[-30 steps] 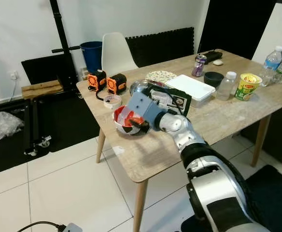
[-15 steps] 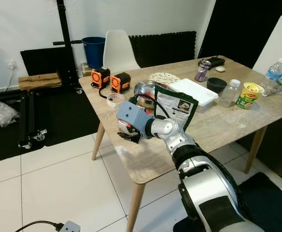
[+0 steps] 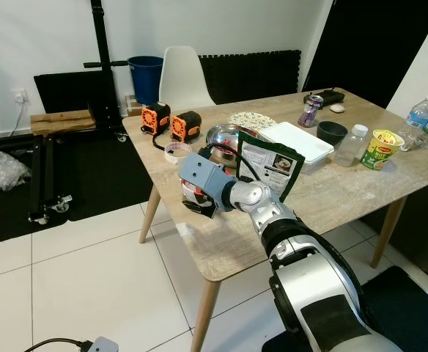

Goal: Restocking fridge

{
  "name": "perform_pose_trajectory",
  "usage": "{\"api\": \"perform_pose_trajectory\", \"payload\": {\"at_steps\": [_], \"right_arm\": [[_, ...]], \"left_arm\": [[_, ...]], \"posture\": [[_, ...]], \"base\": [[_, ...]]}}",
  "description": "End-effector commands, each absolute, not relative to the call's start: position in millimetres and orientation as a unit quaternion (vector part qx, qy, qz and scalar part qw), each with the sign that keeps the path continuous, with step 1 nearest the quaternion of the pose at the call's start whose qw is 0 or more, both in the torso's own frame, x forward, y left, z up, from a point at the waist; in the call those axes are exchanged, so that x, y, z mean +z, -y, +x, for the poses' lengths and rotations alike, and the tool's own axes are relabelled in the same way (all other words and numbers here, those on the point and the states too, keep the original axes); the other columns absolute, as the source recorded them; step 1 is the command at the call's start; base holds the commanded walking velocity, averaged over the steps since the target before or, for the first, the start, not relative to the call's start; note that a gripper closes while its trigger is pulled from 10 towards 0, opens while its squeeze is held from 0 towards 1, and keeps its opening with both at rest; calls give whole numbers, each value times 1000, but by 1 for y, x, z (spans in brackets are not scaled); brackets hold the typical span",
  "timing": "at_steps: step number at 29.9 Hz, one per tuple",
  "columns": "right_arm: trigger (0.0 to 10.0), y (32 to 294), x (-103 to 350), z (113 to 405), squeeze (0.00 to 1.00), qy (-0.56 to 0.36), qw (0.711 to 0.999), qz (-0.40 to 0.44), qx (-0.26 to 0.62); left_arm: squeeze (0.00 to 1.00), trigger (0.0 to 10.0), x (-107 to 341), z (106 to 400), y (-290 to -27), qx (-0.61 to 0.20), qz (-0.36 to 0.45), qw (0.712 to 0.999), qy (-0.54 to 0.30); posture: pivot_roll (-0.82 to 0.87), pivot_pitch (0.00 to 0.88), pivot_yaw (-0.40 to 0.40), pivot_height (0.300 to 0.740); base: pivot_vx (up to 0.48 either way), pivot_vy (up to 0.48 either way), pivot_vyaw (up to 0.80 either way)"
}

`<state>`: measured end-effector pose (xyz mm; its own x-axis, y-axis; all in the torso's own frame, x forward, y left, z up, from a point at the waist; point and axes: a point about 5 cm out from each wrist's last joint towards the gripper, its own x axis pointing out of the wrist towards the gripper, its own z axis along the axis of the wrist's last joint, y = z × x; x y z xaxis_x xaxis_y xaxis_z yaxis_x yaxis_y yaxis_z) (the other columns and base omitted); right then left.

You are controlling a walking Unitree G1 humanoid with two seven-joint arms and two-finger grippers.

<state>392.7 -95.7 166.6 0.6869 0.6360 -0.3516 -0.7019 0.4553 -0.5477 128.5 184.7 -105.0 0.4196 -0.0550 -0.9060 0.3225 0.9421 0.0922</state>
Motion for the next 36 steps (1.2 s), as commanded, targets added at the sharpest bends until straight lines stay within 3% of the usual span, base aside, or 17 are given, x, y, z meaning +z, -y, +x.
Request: {"api": "perform_pose_trajectory", "payload": {"at_steps": [1, 20, 36], "right_arm": [[10000, 100, 169, 395, 0, -56, 852, -352, 384], [10000, 122, 155, 393, 0, -96, 853, -361, 365], [10000, 118, 157, 391, 0, -85, 838, -371, 390]], "left_arm": [[0, 10000, -120, 70, -192, -111, 119, 775, -611], [0, 10000, -119, 52, -211, -104, 123, 770, -617], [0, 10000, -119, 34, -218, -102, 123, 763, -626]], "posture": [[120, 41, -103, 740], [146, 153, -84, 740], [155, 205, -75, 740]], "base": [[0, 0, 0], [0, 0, 0], [0, 0, 0]]}}
